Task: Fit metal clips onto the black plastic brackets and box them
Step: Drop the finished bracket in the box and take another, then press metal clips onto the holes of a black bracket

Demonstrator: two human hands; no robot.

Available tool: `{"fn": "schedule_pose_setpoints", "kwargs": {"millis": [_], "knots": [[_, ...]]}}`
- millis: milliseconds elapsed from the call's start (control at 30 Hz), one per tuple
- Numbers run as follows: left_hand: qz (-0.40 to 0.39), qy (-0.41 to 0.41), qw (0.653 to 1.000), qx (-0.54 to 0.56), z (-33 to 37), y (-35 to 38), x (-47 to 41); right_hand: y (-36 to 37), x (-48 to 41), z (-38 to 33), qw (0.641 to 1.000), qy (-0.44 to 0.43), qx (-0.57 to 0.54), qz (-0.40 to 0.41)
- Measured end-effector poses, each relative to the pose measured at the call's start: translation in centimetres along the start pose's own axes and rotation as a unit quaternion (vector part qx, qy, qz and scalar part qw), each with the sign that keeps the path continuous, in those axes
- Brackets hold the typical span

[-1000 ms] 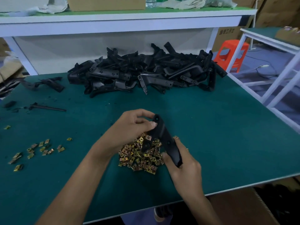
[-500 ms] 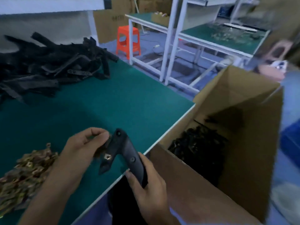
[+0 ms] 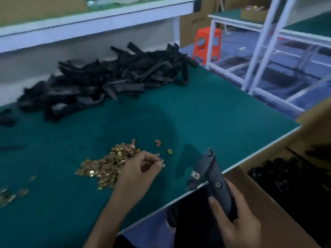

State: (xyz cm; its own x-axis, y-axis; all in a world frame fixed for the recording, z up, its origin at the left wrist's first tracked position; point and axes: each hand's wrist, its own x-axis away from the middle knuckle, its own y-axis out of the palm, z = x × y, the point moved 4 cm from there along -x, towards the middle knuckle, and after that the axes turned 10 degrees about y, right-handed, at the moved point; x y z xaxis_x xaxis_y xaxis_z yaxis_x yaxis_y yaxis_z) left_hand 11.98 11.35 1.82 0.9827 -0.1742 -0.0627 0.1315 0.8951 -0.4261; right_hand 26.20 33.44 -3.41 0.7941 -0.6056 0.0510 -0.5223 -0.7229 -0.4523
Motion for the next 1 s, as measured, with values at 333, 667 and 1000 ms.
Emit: {"fn": "schedule_pose_setpoints", "kwargs": {"millis": [333, 667, 1000], "knots": [[0.241, -0.059, 0.929, -0.275, -8.7, -15.8, 5.5, 6.9, -2.8, -4.5, 0.992, -0.023, -0.070, -0.103], [0.231, -0.082, 0.904, -0.350, -10.5, -16.4, 4.6, 10.0, -6.1, -7.3, 0.984, -0.076, -0.104, -0.126], [0.073, 0.076, 0.938, -0.330, -3.2, -6.4, -8.2, 14.2, -7.3, -7.1, 0.977, -0.084, -0.124, -0.149]]}}
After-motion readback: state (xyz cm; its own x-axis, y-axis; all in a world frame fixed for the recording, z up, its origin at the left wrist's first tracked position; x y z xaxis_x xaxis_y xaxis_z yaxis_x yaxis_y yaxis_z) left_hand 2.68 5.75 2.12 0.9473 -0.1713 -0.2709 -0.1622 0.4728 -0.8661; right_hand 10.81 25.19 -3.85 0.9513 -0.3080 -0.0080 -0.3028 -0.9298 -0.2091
